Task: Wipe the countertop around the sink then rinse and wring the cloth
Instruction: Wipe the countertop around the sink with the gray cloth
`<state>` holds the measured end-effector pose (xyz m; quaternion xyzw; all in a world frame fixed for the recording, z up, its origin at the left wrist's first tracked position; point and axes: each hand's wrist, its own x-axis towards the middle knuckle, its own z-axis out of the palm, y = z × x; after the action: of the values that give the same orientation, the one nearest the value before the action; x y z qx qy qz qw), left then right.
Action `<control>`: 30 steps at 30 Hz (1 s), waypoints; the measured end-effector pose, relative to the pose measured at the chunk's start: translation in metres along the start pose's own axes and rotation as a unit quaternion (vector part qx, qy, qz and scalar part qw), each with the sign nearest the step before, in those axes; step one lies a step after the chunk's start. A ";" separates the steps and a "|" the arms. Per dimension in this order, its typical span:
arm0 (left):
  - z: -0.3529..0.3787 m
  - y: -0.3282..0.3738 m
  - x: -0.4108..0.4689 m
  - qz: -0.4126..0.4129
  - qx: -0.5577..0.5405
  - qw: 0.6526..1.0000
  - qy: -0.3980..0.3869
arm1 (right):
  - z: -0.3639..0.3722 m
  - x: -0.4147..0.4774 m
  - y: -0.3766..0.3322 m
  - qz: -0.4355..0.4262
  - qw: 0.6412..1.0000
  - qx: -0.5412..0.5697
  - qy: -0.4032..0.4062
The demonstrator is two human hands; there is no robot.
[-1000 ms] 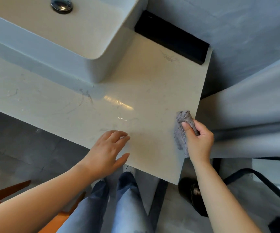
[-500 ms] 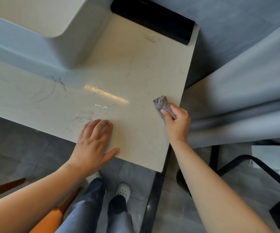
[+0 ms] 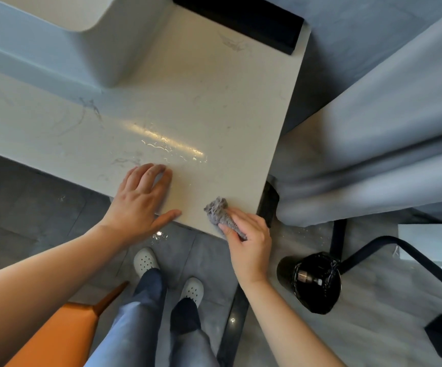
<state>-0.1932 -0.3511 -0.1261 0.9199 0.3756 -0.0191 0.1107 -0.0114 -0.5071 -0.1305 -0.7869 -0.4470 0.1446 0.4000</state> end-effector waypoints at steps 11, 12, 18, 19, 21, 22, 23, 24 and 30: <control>0.003 0.000 -0.002 0.000 0.008 1.000 0.000 | -0.022 0.104 -0.002 0.045 0.994 0.074 0.064; 0.004 0.000 -0.002 0.001 0.009 1.000 0.000 | -0.015 0.114 0.003 0.049 0.995 0.066 0.063; 0.007 -0.002 -0.002 0.005 -0.003 1.000 0.012 | 0.016 0.107 0.018 0.014 0.997 -0.063 0.045; 0.007 -0.002 -0.002 0.008 -0.004 1.000 0.009 | 0.017 0.100 0.018 0.001 0.997 -0.075 0.034; 0.006 -0.003 -0.001 0.010 -0.012 1.000 0.001 | 0.017 0.086 0.013 -0.028 0.995 -0.099 0.016; 0.004 -0.003 -0.001 0.007 -0.021 1.000 -0.001 | 0.017 0.079 0.011 -0.037 0.993 -0.108 0.011; 0.002 -0.004 -0.002 0.003 -0.037 0.999 0.000 | 0.017 0.071 0.009 -0.043 0.992 -0.116 0.009; -0.001 -0.006 -0.003 -0.001 -0.060 0.998 0.003 | 0.018 0.063 0.006 -0.049 0.991 -0.121 0.007; -0.009 -0.018 -0.024 0.015 -0.081 0.996 0.043 | 0.023 0.019 -0.010 -0.082 0.991 -0.104 -0.034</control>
<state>-0.2235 -0.3528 -0.1181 0.9136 0.3664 0.0528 0.1683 -0.0199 -0.4773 -0.1349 -0.7795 -0.5362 0.0911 0.3109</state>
